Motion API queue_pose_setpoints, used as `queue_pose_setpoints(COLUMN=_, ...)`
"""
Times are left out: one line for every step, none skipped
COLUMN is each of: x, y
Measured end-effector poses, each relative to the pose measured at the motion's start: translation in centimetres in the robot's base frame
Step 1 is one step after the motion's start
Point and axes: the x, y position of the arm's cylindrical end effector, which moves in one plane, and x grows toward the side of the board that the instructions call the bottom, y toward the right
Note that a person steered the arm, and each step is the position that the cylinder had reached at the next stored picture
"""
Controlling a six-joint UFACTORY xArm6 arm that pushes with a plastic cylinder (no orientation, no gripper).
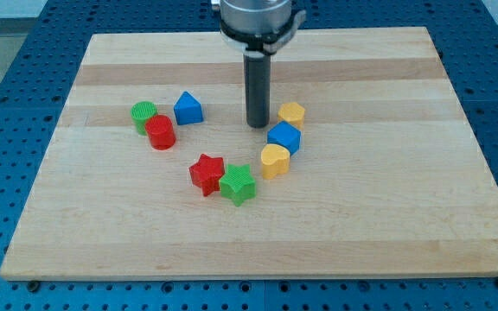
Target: Slightly move the red circle diagonal to the green circle
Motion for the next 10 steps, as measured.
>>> queue_pose_setpoints(x=-4.4, y=-1.8)
queue_pose_setpoints(x=-8.0, y=-5.0)
queue_pose_setpoints(x=-8.2, y=-9.5)
queue_pose_setpoints(x=-6.7, y=-14.3)
queue_pose_setpoints(x=-4.6, y=-18.7)
queue_pose_setpoints(x=-3.5, y=-22.2)
queue_pose_setpoints(x=-1.2, y=-25.1)
queue_pose_setpoints(x=6.4, y=-22.6)
queue_pose_setpoints(x=7.4, y=-19.4)
queue_pose_setpoints(x=-0.1, y=-19.4)
